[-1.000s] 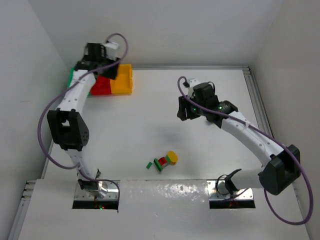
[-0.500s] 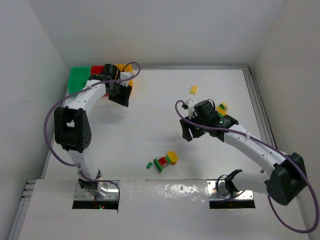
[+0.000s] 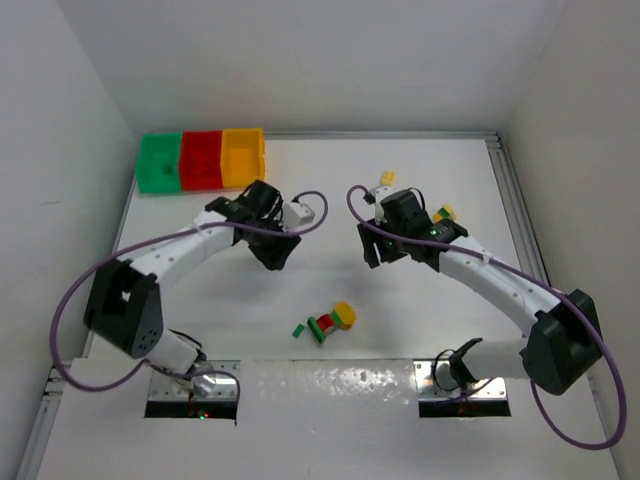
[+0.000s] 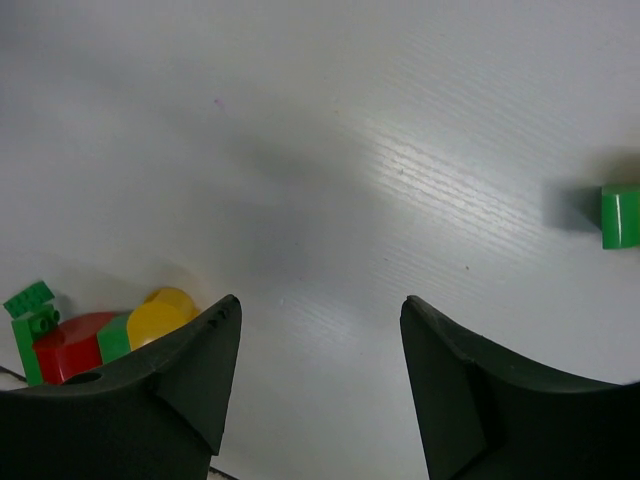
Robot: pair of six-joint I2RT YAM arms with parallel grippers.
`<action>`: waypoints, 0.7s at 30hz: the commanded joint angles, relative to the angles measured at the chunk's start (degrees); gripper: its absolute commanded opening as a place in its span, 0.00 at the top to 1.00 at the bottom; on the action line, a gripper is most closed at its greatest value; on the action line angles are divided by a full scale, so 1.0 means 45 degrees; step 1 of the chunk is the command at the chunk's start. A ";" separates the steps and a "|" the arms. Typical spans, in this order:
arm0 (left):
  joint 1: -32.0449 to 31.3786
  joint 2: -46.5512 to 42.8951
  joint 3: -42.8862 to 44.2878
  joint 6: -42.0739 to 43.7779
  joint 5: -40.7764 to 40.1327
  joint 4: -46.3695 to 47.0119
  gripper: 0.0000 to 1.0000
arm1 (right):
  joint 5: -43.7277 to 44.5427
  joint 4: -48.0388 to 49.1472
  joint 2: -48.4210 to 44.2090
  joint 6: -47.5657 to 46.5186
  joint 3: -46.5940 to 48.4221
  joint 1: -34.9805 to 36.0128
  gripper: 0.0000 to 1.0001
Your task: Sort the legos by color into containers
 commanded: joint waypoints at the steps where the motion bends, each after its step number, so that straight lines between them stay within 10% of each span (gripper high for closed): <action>1: -0.0233 -0.1901 -0.1093 0.0892 0.0533 0.1407 0.52 | 0.0329 0.0777 -0.0694 0.0367 -0.0134 0.0002 0.36; 7: -0.1459 -0.3328 -0.2578 0.1111 0.1882 0.2129 0.47 | 0.0523 0.1149 -0.1124 0.0328 -0.0447 0.0003 0.35; 21: -0.4860 -0.3954 -0.5157 -0.7504 -0.1730 0.4279 0.57 | 0.1481 0.2575 -0.2901 0.0349 -0.2086 0.0002 0.35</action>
